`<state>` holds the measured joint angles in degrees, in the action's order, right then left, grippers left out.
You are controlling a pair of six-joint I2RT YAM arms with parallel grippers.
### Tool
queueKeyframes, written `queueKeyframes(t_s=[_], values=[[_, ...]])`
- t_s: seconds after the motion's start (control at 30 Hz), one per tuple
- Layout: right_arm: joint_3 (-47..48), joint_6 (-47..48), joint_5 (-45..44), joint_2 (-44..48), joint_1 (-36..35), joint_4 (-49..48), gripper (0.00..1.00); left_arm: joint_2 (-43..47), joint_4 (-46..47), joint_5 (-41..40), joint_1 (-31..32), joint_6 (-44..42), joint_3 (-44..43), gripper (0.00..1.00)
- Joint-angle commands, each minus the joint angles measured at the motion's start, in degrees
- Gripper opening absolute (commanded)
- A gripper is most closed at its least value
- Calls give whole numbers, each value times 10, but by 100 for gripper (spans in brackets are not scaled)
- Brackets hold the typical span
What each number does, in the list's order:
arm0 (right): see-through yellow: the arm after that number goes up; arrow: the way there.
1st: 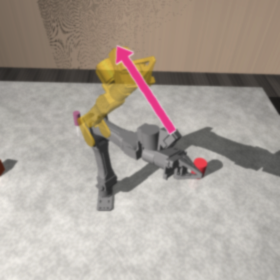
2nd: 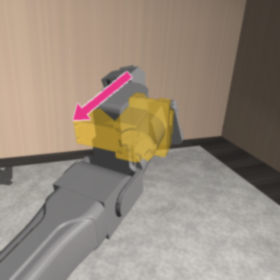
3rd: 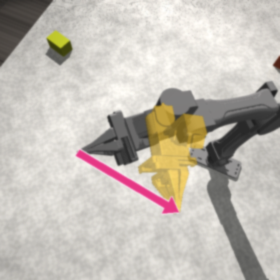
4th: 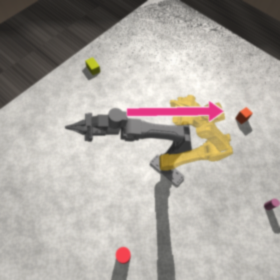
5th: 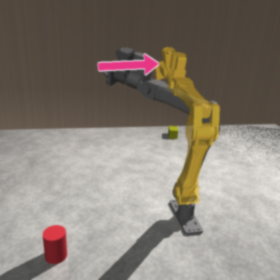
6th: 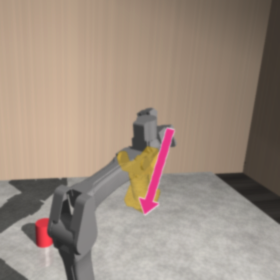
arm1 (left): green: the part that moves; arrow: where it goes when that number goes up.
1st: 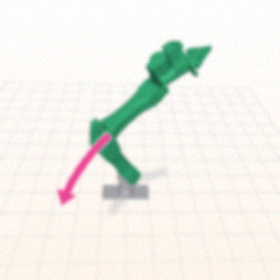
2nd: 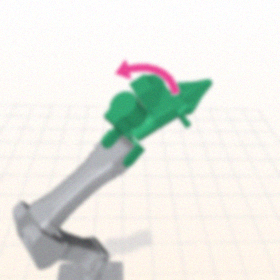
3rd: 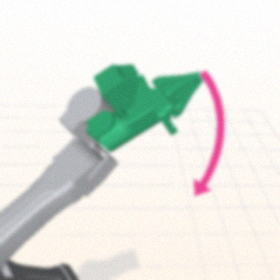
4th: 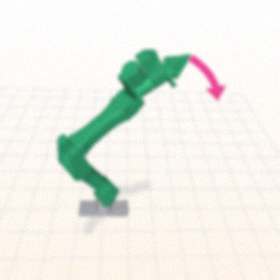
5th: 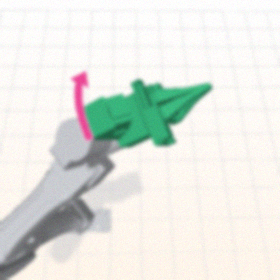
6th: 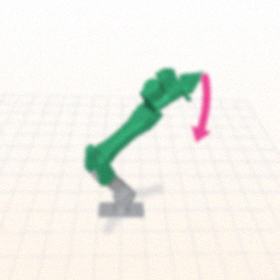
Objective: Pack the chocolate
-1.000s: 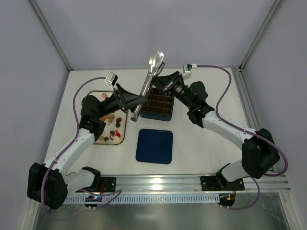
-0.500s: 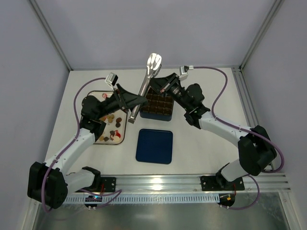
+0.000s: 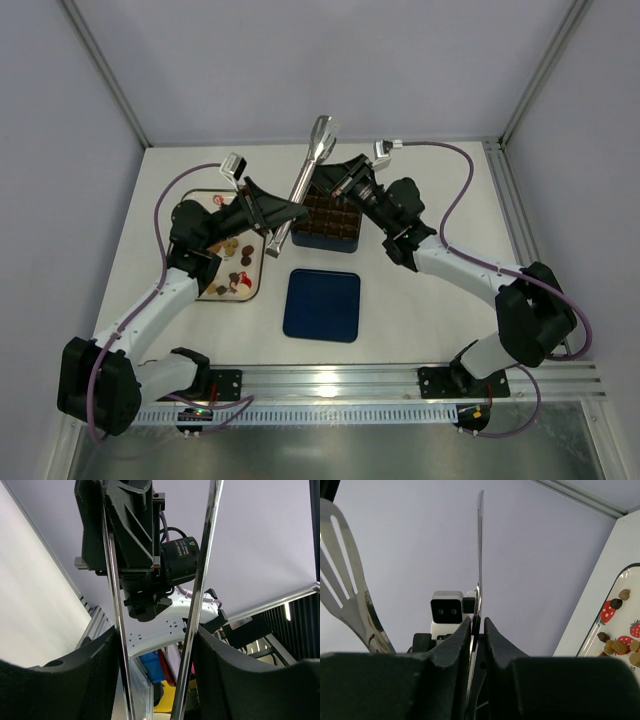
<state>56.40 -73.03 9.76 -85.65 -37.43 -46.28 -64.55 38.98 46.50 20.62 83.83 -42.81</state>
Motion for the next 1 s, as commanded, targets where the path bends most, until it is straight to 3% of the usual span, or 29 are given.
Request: queueKeyframes(t_s=[0.0,0.3,0.7,0.8,0.83,0.97], values=[[-9,33,-25,26,-5,-23,24,7,24,-2,1,-8,-5,53],[-52,91,-84,115,-5,54,46,31,-94,-5,1,-84,-35,53],[-122,136,-141,223,4,223,53,59,-216,-23,-5,-163,-69,52],[-106,184,-162,256,5,339,53,79,-305,-51,-15,-216,-86,52],[-98,214,-165,265,5,373,53,90,-381,-66,-20,-236,-94,52],[-65,277,-173,271,6,506,53,113,-527,-166,-27,-325,-123,52]])
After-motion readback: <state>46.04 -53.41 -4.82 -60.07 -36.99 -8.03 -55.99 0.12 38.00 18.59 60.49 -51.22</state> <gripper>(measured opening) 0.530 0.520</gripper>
